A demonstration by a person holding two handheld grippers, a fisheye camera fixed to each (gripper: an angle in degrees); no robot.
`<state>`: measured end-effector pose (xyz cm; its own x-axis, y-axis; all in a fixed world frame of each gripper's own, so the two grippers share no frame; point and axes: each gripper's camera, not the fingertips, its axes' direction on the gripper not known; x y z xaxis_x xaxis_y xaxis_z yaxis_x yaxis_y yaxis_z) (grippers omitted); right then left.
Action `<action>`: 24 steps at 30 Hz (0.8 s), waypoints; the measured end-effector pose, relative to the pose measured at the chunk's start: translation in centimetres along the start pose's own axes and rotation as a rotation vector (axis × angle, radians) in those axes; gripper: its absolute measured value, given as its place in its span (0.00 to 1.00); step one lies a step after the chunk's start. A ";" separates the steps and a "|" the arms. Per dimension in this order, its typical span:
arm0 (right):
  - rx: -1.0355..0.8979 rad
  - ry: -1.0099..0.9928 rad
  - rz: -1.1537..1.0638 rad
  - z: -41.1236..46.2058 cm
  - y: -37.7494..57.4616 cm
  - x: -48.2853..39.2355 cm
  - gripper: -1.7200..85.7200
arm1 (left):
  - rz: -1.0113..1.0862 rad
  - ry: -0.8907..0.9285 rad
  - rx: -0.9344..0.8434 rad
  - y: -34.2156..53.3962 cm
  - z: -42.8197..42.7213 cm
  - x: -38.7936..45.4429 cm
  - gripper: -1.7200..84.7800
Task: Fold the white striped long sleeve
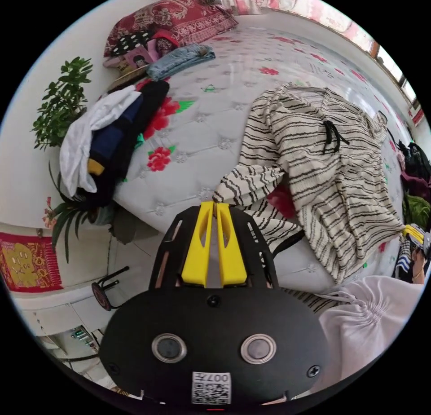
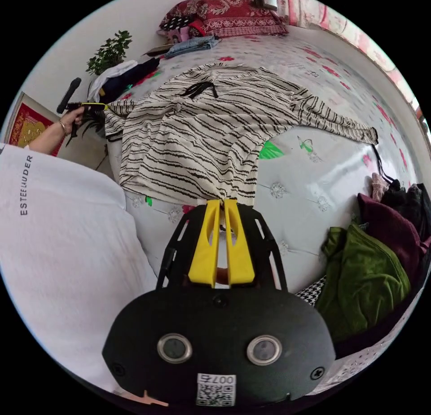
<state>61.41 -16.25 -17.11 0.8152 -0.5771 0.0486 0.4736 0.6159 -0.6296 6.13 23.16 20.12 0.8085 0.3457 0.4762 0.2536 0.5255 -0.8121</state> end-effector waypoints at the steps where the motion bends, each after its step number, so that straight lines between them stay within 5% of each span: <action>1: -0.002 -0.011 -0.004 -0.5 0.7 -0.2 0.03 | -0.042 -0.023 0.002 0.2 -0.2 -0.9 0.02; 5: -0.049 -0.015 0.002 -0.7 2.7 -1.0 0.07 | -0.177 0.022 0.085 3.7 -1.8 -1.8 0.06; 14: -0.081 0.040 0.053 -1.2 7.0 0.3 0.11 | 0.133 0.484 -0.002 15.5 -2.1 15.4 0.11; 24: -0.161 0.047 -0.138 2.3 6.5 -3.1 0.09 | 0.248 0.325 -0.113 20.1 -2.0 23.6 0.16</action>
<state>62.75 -9.18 -19.55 0.7280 -0.6769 0.1091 0.5172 0.4377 -0.7355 31.37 40.34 14.36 0.9731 0.1787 0.1452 0.0722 0.3621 -0.9293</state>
